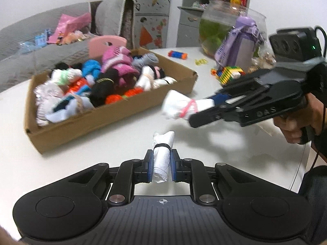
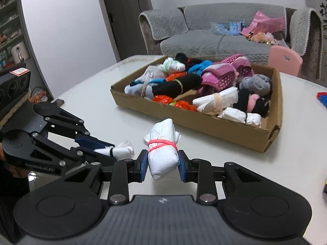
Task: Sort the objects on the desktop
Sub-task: 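Lower both white rolls into the tray and open both tools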
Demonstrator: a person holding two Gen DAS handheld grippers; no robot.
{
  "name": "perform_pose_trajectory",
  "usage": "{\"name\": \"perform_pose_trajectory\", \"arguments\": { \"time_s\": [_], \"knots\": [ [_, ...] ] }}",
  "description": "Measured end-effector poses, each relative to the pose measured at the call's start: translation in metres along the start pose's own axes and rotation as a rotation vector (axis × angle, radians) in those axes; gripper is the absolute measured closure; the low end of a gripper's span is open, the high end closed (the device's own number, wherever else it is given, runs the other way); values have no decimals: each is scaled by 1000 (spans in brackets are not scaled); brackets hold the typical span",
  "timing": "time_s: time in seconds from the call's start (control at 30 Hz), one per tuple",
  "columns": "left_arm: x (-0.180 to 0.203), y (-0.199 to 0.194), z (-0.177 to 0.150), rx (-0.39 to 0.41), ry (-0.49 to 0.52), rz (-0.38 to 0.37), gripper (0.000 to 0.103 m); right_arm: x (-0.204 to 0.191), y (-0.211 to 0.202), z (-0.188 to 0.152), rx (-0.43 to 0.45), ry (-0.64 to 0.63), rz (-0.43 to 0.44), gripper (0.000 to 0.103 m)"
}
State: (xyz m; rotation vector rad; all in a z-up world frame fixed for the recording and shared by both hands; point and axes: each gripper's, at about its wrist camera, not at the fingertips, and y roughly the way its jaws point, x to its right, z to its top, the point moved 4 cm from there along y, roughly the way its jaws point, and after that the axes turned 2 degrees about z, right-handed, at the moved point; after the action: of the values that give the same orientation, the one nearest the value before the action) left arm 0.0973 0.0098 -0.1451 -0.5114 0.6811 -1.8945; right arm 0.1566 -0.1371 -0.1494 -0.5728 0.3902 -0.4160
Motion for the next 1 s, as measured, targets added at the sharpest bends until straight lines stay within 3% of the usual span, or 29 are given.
{"name": "perform_pose_trajectory", "arguments": {
  "time_s": [0.37, 0.6, 0.83, 1.0],
  "knots": [
    [-35, -38, -2, 33, -24, 127, 82, 16, -48, -8, 63, 63, -64, 76],
    [-75, -78, 9, 85, -45, 217, 82, 32, -76, 7, 130, 91, -104, 76],
    [-120, -117, 44, 144, -73, 285, 82, 41, -88, 40, 179, 82, -133, 76],
    [-138, -122, 80, 172, -64, 307, 82, 39, -84, 71, 209, 55, -129, 76]
  ]
}}
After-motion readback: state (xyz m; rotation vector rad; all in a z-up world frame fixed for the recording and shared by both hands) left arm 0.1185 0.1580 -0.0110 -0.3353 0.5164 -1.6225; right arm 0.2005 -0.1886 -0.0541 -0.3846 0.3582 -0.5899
